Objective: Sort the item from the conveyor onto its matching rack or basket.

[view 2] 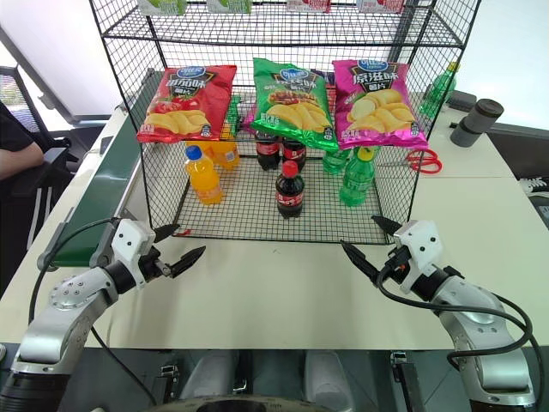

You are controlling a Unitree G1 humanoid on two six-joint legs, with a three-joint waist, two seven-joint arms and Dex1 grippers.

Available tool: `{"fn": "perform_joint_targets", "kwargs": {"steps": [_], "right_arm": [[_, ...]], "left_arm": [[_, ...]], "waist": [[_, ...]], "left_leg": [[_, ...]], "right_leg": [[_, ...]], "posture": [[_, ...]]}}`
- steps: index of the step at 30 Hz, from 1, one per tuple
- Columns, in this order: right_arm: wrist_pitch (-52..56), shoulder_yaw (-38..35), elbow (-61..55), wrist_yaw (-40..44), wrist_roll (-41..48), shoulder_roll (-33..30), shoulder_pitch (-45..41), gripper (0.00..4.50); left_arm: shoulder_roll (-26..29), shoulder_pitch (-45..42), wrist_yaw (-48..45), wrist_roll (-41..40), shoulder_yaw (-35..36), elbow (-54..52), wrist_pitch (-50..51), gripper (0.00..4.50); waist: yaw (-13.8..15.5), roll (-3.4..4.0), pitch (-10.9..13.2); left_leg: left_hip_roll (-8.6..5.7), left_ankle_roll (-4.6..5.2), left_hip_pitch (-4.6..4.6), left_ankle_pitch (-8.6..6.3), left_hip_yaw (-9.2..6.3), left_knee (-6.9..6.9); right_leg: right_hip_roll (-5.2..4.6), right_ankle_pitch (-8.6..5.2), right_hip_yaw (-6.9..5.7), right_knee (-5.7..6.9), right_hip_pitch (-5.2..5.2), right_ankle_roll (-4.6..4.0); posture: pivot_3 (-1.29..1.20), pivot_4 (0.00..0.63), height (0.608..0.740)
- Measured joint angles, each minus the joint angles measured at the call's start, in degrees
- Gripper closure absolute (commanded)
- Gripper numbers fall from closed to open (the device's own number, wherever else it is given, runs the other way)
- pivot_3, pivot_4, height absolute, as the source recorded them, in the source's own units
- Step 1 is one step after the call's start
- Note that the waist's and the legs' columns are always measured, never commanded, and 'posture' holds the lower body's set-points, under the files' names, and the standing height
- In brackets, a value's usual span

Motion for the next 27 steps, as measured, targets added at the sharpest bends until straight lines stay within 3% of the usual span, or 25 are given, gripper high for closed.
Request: {"fn": "perform_joint_targets", "kwargs": {"steps": [27], "right_arm": [[-1.31, 1.15, 2.75, 0.92, -1.55, 0.0, -1.88, 0.09]], "left_arm": [[-0.58, 0.57, 1.99, -0.14, 0.09, -0.37, 0.74, 0.0]], "waist": [[0.0, 0.0, 0.0]], "left_leg": [[0.0, 0.0, 0.02, 0.0, 0.0, 0.03]], "right_leg": [[0.08, 0.01, 0.01, 0.03, 0.02, 0.03]], "posture": [[0.0, 0.15, 0.74]]}}
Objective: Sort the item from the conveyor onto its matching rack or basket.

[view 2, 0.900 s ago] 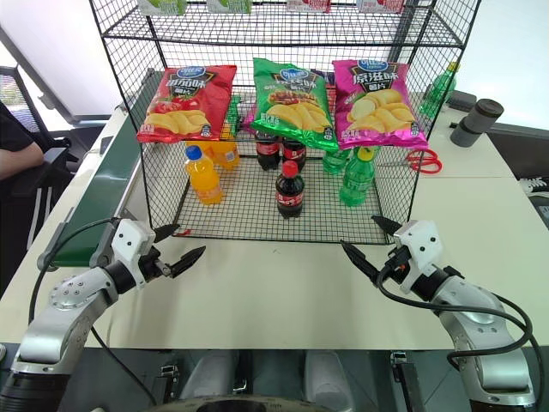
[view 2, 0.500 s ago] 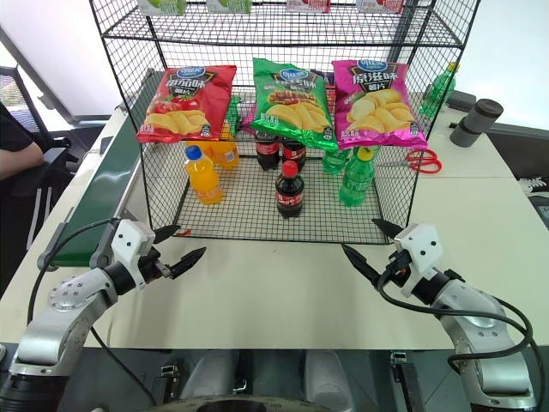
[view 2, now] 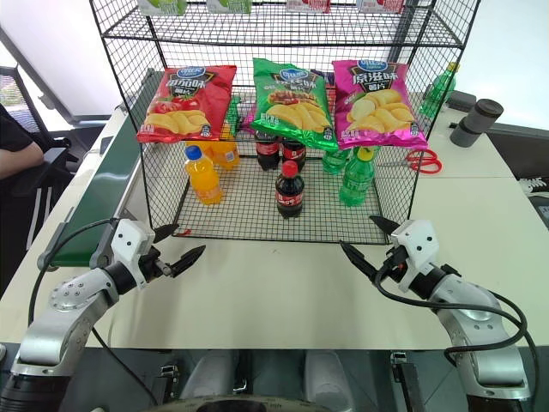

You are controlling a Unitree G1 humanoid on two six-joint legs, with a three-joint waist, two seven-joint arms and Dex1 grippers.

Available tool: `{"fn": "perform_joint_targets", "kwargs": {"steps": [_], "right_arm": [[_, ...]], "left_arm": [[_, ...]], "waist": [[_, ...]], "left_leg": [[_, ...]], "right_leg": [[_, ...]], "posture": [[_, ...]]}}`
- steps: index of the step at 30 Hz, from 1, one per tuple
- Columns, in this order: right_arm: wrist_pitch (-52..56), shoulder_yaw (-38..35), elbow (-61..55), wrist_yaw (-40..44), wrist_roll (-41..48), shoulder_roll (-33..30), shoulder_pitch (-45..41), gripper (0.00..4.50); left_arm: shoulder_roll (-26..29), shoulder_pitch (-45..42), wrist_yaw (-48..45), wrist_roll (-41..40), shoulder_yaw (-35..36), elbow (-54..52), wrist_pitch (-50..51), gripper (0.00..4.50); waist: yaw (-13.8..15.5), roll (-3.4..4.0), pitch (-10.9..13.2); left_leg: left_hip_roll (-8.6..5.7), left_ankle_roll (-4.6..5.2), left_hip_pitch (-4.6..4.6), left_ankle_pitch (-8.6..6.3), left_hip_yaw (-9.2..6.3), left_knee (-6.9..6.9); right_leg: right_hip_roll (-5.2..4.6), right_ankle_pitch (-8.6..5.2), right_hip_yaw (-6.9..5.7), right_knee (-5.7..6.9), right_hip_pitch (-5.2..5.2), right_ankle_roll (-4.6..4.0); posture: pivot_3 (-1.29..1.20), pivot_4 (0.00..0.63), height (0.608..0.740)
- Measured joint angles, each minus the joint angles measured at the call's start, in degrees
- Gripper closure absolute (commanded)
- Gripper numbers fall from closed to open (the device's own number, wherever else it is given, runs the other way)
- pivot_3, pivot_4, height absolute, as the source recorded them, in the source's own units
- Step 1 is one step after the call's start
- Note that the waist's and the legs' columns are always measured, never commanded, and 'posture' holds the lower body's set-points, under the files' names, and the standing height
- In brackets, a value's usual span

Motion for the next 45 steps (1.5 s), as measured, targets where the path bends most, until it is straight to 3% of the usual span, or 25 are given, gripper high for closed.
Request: {"fn": "perform_joint_targets", "kwargs": {"steps": [45], "right_arm": [[-3.61, 0.69, 2.26, -1.27, -2.01, 0.6, 1.42, 0.09]], "left_arm": [[-1.83, -1.89, 0.31, 2.02, 0.17, 3.65, -4.74, 0.0]], "waist": [[-0.01, 0.0, 0.0]], "left_leg": [[0.01, 0.0, 0.02, 0.0, 0.0, 0.03]], "right_leg": [[0.12, 0.01, 0.01, 0.04, 0.01, 0.01]], "posture": [[0.0, 0.15, 0.74]]}}
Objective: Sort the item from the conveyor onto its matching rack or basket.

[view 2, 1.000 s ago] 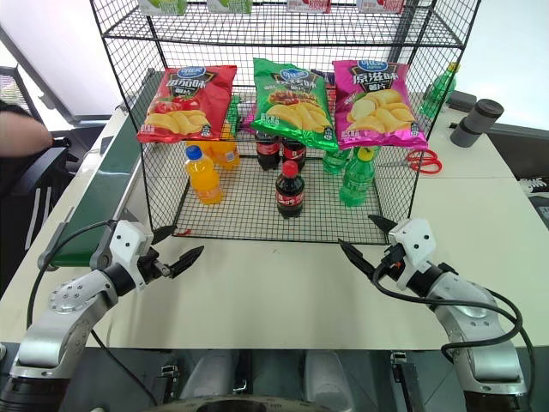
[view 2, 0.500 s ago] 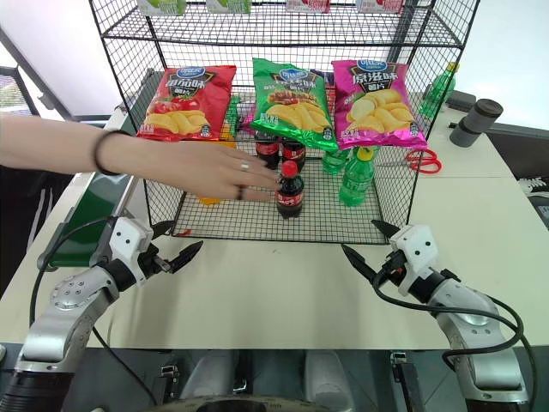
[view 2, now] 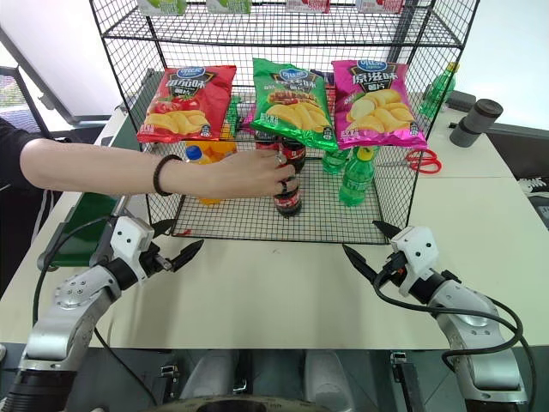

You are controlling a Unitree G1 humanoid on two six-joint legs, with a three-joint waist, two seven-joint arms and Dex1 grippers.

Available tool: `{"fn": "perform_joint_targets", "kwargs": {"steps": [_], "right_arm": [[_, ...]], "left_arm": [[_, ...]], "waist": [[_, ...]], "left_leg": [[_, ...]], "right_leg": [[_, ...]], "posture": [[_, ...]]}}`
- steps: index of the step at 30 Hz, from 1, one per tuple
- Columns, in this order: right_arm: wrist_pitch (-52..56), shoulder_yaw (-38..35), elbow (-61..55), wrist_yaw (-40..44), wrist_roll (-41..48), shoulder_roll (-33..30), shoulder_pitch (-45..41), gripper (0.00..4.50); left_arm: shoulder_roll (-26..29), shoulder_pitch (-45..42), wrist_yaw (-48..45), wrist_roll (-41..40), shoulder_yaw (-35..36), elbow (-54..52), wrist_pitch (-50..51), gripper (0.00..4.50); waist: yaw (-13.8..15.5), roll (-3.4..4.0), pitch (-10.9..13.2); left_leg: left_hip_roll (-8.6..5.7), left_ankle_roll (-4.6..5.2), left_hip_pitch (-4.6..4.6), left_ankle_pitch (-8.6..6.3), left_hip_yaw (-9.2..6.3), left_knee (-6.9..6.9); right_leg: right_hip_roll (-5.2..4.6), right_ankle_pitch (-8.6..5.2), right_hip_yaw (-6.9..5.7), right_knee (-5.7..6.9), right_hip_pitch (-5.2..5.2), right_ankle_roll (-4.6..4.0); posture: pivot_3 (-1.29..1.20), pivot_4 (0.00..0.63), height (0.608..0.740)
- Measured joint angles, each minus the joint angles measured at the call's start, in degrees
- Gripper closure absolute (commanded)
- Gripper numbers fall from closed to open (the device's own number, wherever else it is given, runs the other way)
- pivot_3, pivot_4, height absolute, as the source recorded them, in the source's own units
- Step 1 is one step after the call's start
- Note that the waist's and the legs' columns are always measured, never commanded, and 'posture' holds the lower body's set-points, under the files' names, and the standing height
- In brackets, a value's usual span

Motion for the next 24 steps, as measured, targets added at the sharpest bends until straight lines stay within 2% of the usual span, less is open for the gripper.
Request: {"fn": "perform_joint_targets", "kwargs": {"steps": [24], "right_arm": [[0.02, 1.4, 1.17, 0.16, -0.42, 0.0, -2.87, 0.09]], "left_arm": [[-1.37, -0.87, -0.16, -1.33, 1.67, 1.28, -2.72, 0.0]], "waist": [[0.01, 0.0, 0.0]], "left_leg": [[0.01, 0.0, 0.01, 0.0, 0.0, 0.02]], "right_leg": [[0.03, 0.01, 0.0, 0.03, 0.0, 0.02]], "posture": [[0.0, 0.15, 0.74]]}}
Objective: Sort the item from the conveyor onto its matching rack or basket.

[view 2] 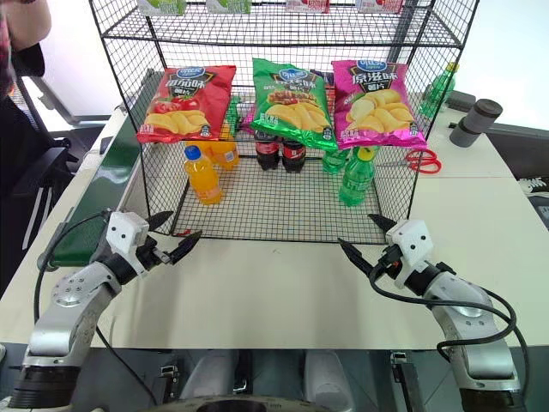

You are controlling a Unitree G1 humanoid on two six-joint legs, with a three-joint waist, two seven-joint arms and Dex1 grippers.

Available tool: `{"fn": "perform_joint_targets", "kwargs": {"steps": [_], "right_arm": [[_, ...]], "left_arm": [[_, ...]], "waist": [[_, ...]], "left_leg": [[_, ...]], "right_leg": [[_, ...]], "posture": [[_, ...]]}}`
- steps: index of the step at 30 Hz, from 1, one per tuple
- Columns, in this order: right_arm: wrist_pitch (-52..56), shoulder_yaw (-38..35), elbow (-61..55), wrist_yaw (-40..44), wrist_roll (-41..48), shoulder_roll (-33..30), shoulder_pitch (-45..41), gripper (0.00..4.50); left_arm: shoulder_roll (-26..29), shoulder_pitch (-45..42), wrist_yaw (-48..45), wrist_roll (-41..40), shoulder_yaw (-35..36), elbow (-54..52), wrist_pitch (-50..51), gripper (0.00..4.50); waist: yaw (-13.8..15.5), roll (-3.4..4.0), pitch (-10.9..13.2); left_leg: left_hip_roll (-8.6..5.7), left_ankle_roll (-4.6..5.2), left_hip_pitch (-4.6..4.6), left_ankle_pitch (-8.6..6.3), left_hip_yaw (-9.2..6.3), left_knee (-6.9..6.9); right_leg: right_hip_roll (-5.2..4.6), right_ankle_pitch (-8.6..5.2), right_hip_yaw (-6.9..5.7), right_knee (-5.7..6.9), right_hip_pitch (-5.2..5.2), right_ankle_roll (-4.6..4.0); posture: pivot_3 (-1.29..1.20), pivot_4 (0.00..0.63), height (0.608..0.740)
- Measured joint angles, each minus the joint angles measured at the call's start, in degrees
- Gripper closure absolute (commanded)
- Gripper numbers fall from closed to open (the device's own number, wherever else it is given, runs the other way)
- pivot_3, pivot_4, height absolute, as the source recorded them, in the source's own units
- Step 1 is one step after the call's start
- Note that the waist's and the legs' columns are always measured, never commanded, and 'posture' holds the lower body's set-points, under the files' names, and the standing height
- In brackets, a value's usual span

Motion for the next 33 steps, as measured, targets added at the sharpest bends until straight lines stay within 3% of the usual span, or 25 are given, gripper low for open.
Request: {"fn": "perform_joint_targets", "kwargs": {"steps": [11, 19, 33], "right_arm": [[1.38, 1.47, 0.0, -0.11, 0.0, 0.0, -1.38, 0.09], [2.72, 3.31, 0.0, 0.47, 0.06, 0.0, -3.45, 0.09], [4.46, 7.73, -3.02, -0.08, 0.06, 2.22, -4.84, 0.09]], "left_arm": [[-0.11, 1.1, 1.69, -2.48, 2.3, -5.1, 3.31, 0.0], [-1.05, -3.09, 14.29, -10.54, 15.54, -13.85, 13.88, 0.0], [-4.57, -0.47, 21.19, -7.99, 17.9, -7.84, 14.78, 0.0]], "waist": [[0.0, 0.0, 0.0], [-0.11, 0.0, 0.0], [0.04, -0.11, -0.04]], "left_leg": [[0.0, 0.0, 0.0, 0.0, 0.0, 0.02], [0.01, 0.0, 0.02, 0.0, -0.03, 0.02], [0.0, 0.0, 0.01, 0.0, -0.03, 0.05]], "right_leg": [[-0.05, 0.0, 0.01, 0.01, 0.01, 0.0], [-0.04, 0.02, 0.0, 0.07, 0.01, 0.03], [0.03, 0.02, 0.0, 0.05, 0.01, 0.03]], "posture": [[0.0, 0.15, 0.74], [0.0, 0.15, 0.74], [0.0, 0.15, 0.74]]}}
